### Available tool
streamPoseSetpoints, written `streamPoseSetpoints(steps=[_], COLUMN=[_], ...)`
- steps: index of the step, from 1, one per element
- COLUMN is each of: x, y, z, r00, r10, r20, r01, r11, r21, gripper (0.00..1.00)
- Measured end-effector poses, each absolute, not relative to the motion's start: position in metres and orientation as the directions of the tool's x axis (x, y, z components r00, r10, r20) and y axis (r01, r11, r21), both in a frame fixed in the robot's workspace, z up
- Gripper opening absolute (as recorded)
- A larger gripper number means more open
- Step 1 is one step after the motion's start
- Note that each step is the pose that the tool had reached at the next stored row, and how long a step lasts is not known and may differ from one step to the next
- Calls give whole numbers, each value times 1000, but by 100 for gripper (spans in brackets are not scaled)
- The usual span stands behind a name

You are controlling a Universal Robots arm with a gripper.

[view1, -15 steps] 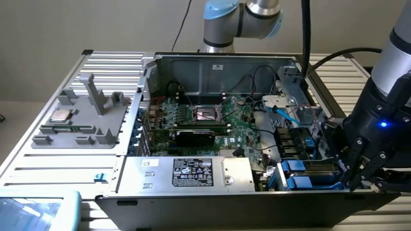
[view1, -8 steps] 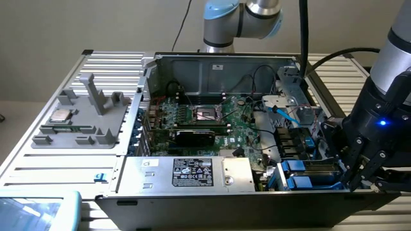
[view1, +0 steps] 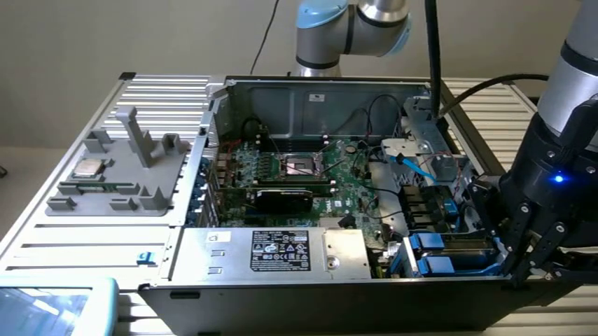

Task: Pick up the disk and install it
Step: 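Insert the first disk wire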

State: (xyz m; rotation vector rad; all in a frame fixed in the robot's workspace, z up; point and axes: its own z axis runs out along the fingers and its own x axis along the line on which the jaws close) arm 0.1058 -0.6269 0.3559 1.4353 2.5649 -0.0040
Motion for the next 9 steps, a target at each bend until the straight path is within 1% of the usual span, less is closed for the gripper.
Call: streamPoseSetpoints(steps=[6, 9], x=[106, 106], y=[-624, -621], z=[356, 356], r00=[-507, -506], r10=[843, 841], r20=[-182, -191], r01=[844, 845], r11=[528, 528], r21=[92, 87], gripper=[16, 16])
